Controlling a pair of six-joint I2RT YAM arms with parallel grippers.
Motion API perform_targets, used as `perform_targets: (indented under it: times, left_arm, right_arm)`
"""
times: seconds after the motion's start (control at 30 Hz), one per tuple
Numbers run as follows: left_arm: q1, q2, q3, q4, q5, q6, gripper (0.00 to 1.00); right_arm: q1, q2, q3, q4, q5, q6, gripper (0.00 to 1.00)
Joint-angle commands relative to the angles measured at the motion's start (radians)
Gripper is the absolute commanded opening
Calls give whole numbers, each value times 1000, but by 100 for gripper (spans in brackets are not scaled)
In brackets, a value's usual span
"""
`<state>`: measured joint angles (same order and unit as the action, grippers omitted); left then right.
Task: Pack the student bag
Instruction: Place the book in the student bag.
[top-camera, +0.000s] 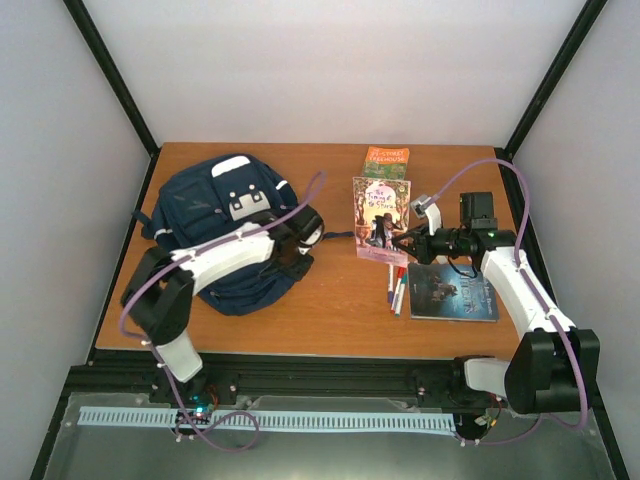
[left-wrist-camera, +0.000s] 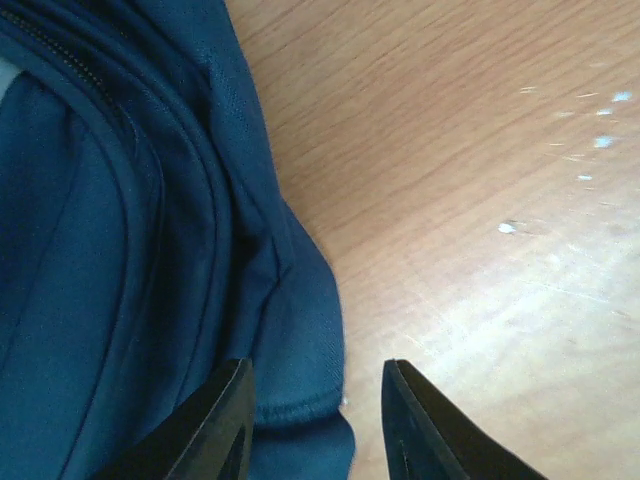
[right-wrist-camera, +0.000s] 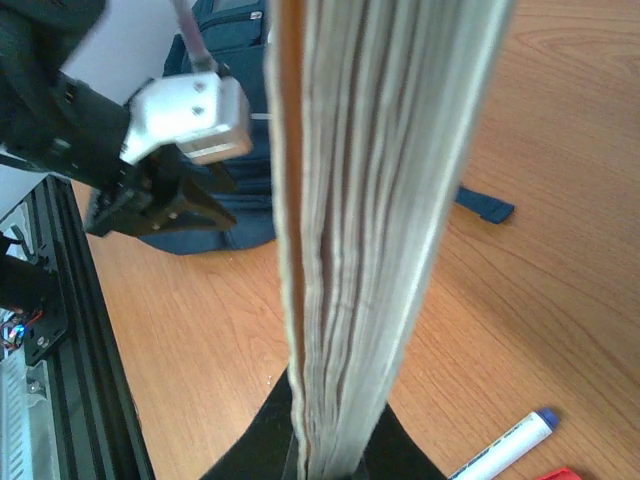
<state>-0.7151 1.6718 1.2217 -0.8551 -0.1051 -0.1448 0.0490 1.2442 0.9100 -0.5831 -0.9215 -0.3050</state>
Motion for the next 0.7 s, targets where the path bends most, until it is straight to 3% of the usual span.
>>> perform_targets:
  times: [0.0, 0.23, 0.67]
  left_arm:
    - [-42, 102, 76, -76, -175, 0, 37]
    - [-75, 138, 88, -61, -336, -21, 37]
    - [-86, 218, 121, -34, -377, -2, 36]
  right_arm:
    - [-9, -20, -4, 24, 2, -25, 3]
    - [-10, -13, -2, 20, -8, -29, 3]
    - [-11, 4, 7, 11, 0, -40, 3]
